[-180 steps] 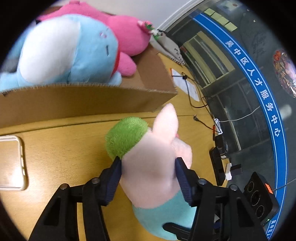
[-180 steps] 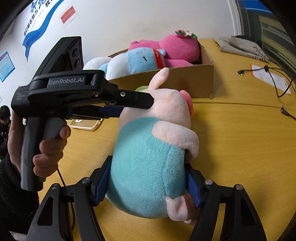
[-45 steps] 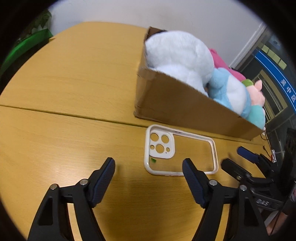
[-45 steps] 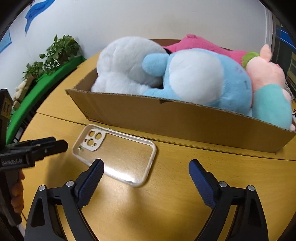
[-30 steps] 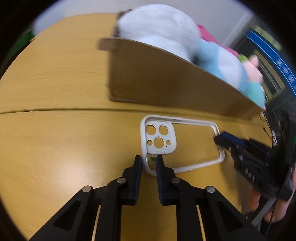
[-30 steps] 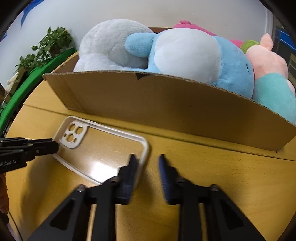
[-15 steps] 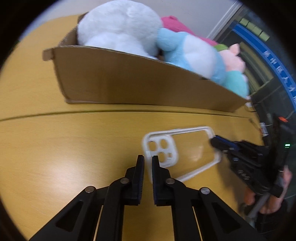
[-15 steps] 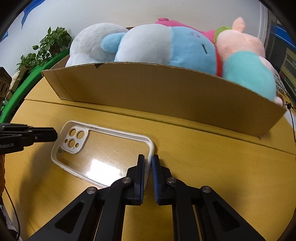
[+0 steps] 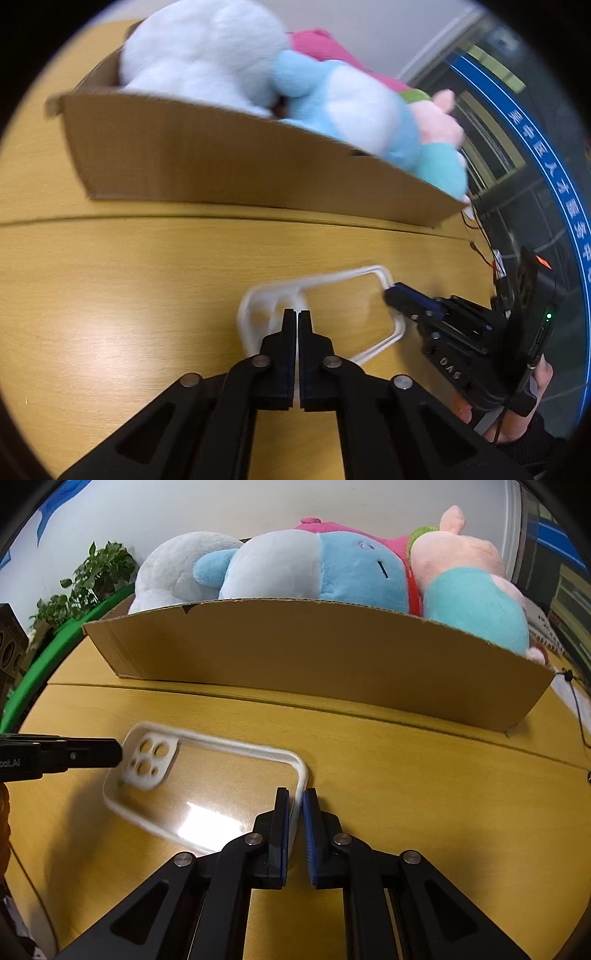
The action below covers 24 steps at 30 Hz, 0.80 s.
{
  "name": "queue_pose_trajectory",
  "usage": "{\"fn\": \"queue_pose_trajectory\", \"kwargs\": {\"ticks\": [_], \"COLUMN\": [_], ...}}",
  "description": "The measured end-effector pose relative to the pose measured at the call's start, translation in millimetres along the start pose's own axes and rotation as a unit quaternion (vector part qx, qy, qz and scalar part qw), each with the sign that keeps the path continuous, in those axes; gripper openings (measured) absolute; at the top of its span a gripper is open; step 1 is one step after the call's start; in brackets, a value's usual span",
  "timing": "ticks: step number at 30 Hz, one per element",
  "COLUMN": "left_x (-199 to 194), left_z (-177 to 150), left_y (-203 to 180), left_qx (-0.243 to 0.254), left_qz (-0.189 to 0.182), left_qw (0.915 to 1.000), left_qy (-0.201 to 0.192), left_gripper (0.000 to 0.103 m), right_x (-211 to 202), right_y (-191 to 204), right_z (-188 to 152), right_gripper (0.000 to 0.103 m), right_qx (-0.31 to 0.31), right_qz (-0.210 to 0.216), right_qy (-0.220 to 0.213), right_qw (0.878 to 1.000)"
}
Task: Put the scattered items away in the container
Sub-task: 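Lift the phone case and carry it over the box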
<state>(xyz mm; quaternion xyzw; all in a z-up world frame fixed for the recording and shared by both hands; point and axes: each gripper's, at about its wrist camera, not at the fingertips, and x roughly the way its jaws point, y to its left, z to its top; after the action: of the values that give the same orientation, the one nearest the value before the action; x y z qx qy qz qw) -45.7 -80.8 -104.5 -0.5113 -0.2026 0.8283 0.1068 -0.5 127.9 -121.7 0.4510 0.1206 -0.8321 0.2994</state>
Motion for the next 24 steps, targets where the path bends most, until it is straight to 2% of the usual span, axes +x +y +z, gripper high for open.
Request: {"fn": "queue_pose_trajectory", "kwargs": {"ticks": [3, 5, 6, 8, 10, 11, 16, 20, 21, 22, 24], "left_x": [-6, -11, -14, -19, -25, -25, -10, 6, 9, 11, 15], "left_z": [3, 5, 6, 4, -5, -10, -22, -28, -27, -27, -27], "left_y": [-7, -3, 1, 12, 15, 17, 14, 3, -2, -4, -5], "left_qx": [0.016, -0.001, -0.012, -0.032, -0.047, -0.052, -0.064, -0.060, -0.054, -0.052, -0.051], "left_qz": [0.006, 0.005, 0.006, 0.020, 0.034, 0.037, 0.021, 0.026, 0.036, 0.042, 0.074], "left_qw": [0.9998, 0.9998, 0.9996, 0.9989, 0.9978, 0.9974, 0.9977, 0.9975, 0.9975, 0.9972, 0.9952], "left_qy": [-0.008, -0.019, -0.025, -0.027, -0.032, -0.034, -0.001, 0.026, 0.029, 0.033, 0.038], "left_gripper": [0.001, 0.001, 0.004, 0.022, 0.061, 0.064, 0.065, 0.062, 0.049, 0.020, 0.009], "right_x": [-6, -6, -4, -2, -1, -1, -2, -4, -4, -5, -7], "right_y": [5, 6, 4, -2, -4, -4, -4, 0, 2, 4, 5], "right_z": [1, 1, 1, 1, -1, -1, -7, -9, -10, -10, -13], "right_gripper": [0.005, 0.005, 0.005, 0.005, 0.005, 0.005, 0.005, 0.005, 0.005, 0.005, 0.006], "right_qx": [-0.007, -0.012, -0.009, -0.001, 0.007, 0.010, 0.019, 0.023, 0.022, 0.022, 0.020], "right_qz": [0.002, -0.003, -0.003, -0.009, -0.012, -0.013, -0.024, -0.027, -0.027, -0.025, -0.030], "right_qy": [-0.009, -0.007, -0.005, -0.001, 0.002, 0.002, 0.001, 0.002, 0.002, 0.002, 0.002], "right_qw": [1.000, 1.000, 1.000, 1.000, 1.000, 1.000, 1.000, 0.999, 0.999, 0.999, 0.999]}}
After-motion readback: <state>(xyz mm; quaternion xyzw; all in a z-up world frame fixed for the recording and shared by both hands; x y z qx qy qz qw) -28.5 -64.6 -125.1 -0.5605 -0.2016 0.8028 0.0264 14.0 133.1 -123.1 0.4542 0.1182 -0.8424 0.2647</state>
